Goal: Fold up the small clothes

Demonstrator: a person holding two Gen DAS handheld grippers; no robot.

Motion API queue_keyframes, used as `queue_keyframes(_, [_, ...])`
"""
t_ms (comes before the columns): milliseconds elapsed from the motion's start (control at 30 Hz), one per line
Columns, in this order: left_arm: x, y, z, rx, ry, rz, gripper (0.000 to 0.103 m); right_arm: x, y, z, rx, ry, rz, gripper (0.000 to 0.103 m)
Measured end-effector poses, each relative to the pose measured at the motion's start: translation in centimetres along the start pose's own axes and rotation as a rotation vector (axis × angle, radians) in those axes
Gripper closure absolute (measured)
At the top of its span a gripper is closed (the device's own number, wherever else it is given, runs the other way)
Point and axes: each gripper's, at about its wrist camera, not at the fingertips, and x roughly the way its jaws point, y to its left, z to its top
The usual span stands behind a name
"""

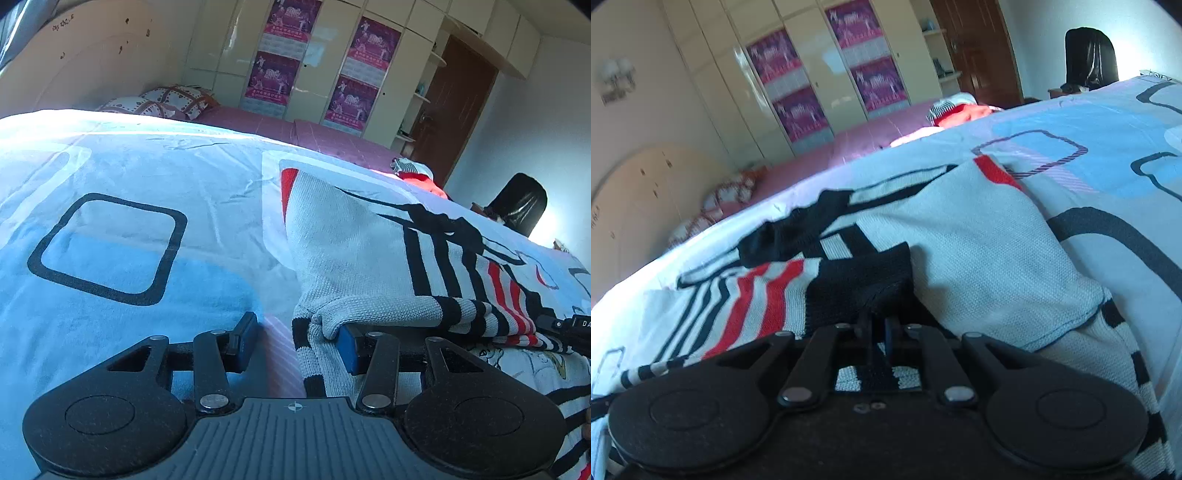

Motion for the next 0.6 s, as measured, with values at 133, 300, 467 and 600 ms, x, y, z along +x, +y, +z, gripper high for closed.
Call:
queue_keyframes(133, [-1.4,1.3,0.6,-0.028,0.027,-0.053,0.056,-1.2,-0.5,0.4,0.030,-0.007,-0.012,0.081])
queue_keyframes(300, [-3.4,0.2,3.0,0.035,-0.080,-0.065,0.056,-2.8,-0.7,2.9,-0.016,-0.090,0.003,0.082])
queue_keyframes(467, [1.1,-2.7,7.1,0.113,-0.102,-0.069,0.056,1.1,-0.3,4.3,-0.037,0.025,-0.048,0.051])
queue_keyframes(600, [3.9,-2.9,8.9,0.106,-0.105,-0.066,0.056,3.0,-1.3,4.4,-0.007,0.074,-0.003,0.065])
